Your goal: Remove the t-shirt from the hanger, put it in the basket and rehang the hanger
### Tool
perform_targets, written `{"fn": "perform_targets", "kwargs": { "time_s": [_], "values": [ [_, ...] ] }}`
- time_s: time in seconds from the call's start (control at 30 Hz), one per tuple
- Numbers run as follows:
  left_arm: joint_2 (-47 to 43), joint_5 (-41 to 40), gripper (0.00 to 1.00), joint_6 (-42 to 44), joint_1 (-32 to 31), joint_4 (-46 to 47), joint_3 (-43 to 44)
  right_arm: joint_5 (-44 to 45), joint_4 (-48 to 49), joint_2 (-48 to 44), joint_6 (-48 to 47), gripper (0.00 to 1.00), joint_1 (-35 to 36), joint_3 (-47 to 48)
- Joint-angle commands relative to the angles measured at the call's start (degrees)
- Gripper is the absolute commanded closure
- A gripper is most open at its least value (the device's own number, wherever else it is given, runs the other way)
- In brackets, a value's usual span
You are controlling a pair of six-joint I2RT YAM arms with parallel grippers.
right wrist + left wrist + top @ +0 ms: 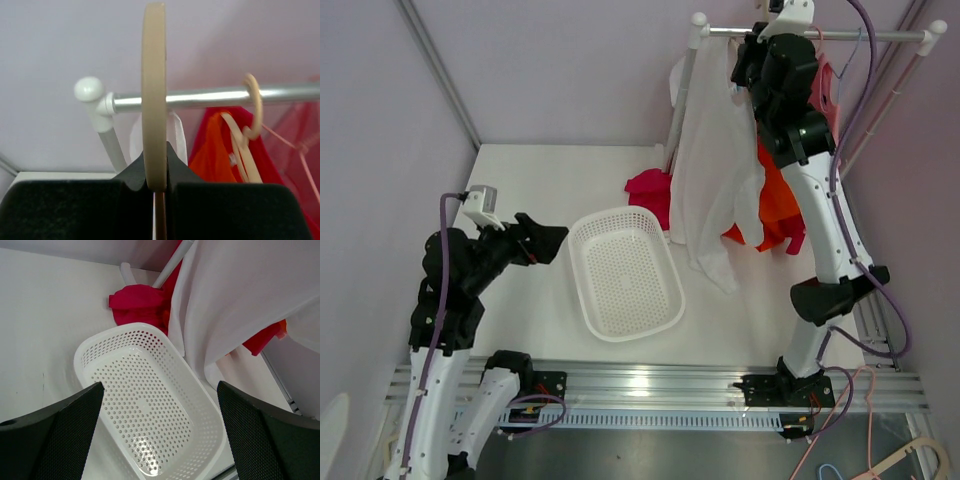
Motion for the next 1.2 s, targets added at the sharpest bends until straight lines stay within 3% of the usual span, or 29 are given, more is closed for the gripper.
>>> {"fn": "perform_targets", "kwargs": {
  "time_s": [0.0, 0.07, 0.17, 0.3, 0.37, 0.4, 0.43, 0.53, 0.6, 0.77, 0.97, 1.17],
  "values": [
    [0.0, 4.8, 0.01, -0.3, -0.1, 0.7, 4.3, 22.8, 2.5, -7.7, -1.9, 1.00, 4.8, -7.2],
    [-0.9, 5.1, 0.00, -0.1, -1.6, 1.4, 4.5, 31.8, 0.9, -12.9, 1.6, 1.00, 7.3, -15.8],
    [-2.2, 1.6, 0.00, 2.0, -9.6, 1.6, 6.1, 43.9, -4.6, -19.5, 12.2, 1.00, 13.5, -25.4],
    [-1.4, -1.9, 0.00, 4.8, -22.9, 1.6, 7.8, 63.5, -17.3, -23.4, 31.0, 1.00, 27.6, -30.1],
    [-0.7, -2.7, 0.00, 6.5, -27.9, 2.2, 7.9, 67.3, -25.5, -24.0, 36.5, 1.00, 32.6, -30.0],
    [-0.4, -4.1, 0.00, 8.8, -34.4, 2.3, 7.8, 68.4, -27.7, -24.4, 38.3, 1.00, 34.8, -30.1],
    [-0.1, -9.8, 0.01, 9.9, -38.0, 2.3, 7.8, 69.1, -29.6, -24.4, 42.7, 1.00, 38.2, -30.1],
    [1.3, -20.9, 0.01, 14.5, -52.3, 3.3, 6.8, 64.5, -36.4, -25.2, 50.9, 1.00, 39.0, -30.2],
    [3.0, -25.0, 0.01, 16.7, -61.1, 4.4, 6.1, 63.2, -36.8, -24.8, 50.7, 1.00, 39.0, -30.1],
    [6.5, -37.2, 0.01, 19.6, -74.2, 9.3, 3.5, 62.1, -37.9, -23.6, 52.1, 1.00, 38.7, -28.6],
    [5.6, -38.7, 0.00, 18.7, -76.0, 16.1, -0.7, 54.5, -38.0, -19.4, 50.2, 1.00, 31.7, -24.9],
    [7.0, -38.4, 0.01, 19.0, -76.4, 17.6, -0.4, 54.6, -40.6, -13.2, 49.7, 1.00, 30.1, -18.4]
  ]
}}
